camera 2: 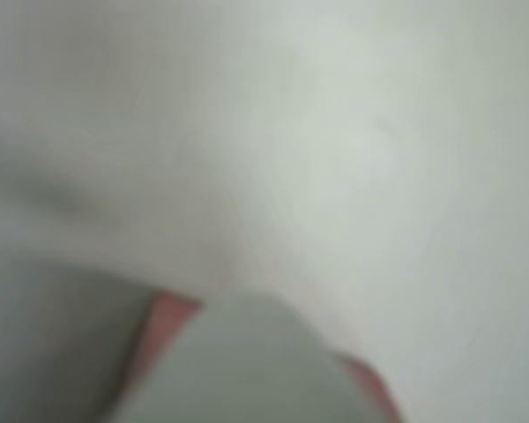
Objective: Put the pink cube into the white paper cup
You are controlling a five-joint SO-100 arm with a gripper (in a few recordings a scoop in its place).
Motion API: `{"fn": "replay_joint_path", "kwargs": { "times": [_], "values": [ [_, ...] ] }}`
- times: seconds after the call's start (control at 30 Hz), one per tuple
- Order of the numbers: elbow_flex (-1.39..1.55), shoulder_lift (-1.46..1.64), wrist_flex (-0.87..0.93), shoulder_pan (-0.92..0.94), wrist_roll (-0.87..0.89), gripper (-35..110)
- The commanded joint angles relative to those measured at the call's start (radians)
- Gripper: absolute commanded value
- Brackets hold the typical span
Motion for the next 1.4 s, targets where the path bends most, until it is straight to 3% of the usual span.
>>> {"fn": "replay_joint_path", "kwargs": {
  "times": [0.0,0.17,0.3,0.4,1.07,1.37],
  "values": [
    [-0.19,0.011,0.092,-0.005,-0.008,28],
    [-0.466,-0.124,0.276,-0.009,0.002,11],
    [-0.976,-0.425,0.44,-0.012,-0.009,5],
    [-0.989,-0.426,0.442,-0.018,-0.014,5],
    [-0.067,0.495,0.443,0.158,-0.133,5],
    [0.121,0.729,0.443,0.262,-0.224,5]
  ]
}}
